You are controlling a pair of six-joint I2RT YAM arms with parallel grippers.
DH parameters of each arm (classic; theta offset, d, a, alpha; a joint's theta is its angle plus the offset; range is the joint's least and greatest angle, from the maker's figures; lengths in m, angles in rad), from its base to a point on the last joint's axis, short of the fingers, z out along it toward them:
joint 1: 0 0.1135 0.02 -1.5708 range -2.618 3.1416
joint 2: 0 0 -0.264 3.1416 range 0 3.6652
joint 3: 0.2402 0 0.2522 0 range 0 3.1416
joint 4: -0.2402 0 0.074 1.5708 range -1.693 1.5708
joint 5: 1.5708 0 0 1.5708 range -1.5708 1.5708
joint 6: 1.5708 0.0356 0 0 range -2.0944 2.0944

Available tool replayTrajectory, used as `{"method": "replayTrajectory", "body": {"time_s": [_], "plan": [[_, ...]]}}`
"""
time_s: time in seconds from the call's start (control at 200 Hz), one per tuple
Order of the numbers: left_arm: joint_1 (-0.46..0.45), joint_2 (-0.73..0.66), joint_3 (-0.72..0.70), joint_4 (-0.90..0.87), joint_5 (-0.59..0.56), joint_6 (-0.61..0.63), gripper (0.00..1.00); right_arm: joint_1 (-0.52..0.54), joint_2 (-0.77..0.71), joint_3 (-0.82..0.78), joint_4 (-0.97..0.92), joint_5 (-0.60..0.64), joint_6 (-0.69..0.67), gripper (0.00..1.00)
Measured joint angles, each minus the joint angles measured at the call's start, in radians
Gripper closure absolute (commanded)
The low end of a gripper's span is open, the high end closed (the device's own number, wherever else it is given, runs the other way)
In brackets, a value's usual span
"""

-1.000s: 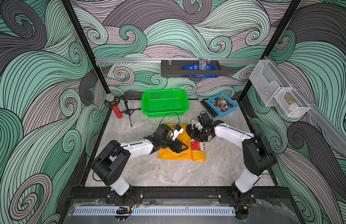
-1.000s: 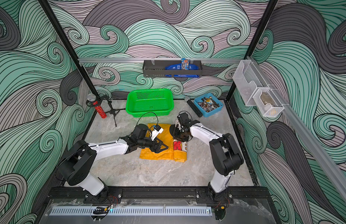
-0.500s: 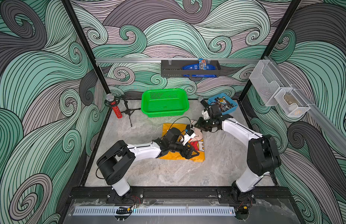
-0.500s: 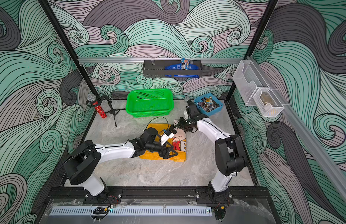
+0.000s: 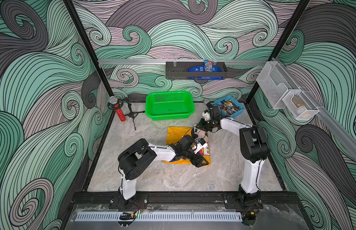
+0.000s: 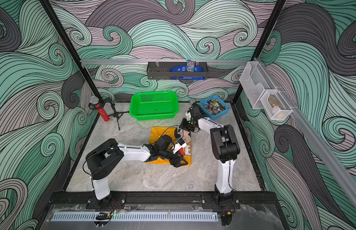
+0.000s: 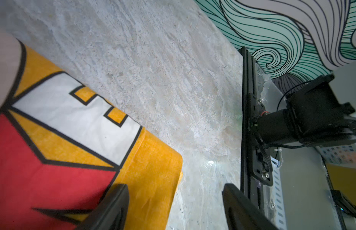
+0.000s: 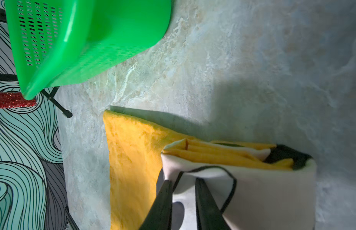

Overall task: Roll up the pillowcase
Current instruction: Roll the pillowcase at the center of the board.

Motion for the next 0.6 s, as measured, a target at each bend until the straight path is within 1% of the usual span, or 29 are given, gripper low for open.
{"method": "replayTrajectory", "body": {"time_s": [0.16, 0.355, 0.41, 0.485, 0.6], "plan": [[0.0, 0.0, -0.016, -0.001, -0.008, 0.021, 0.23, -0.003, 0.062, 0.001, 0.024, 0.022, -0.019, 0.78], [0.0, 0.002, -0.025, -0.002, -0.013, 0.035, 0.23, -0.005, 0.069, 0.0, 0.035, 0.032, -0.044, 0.77], [0.002, 0.002, -0.024, -0.006, -0.013, 0.039, 0.23, -0.007, 0.064, -0.001, 0.035, 0.033, -0.051, 0.75], [0.003, 0.002, -0.012, -0.029, -0.011, 0.041, 0.22, -0.015, 0.041, -0.006, 0.034, 0.033, -0.061, 0.68], [0.011, -0.01, 0.025, -0.091, -0.005, 0.043, 0.22, -0.04, -0.066, -0.047, 0.034, 0.035, -0.068, 0.59]]}}
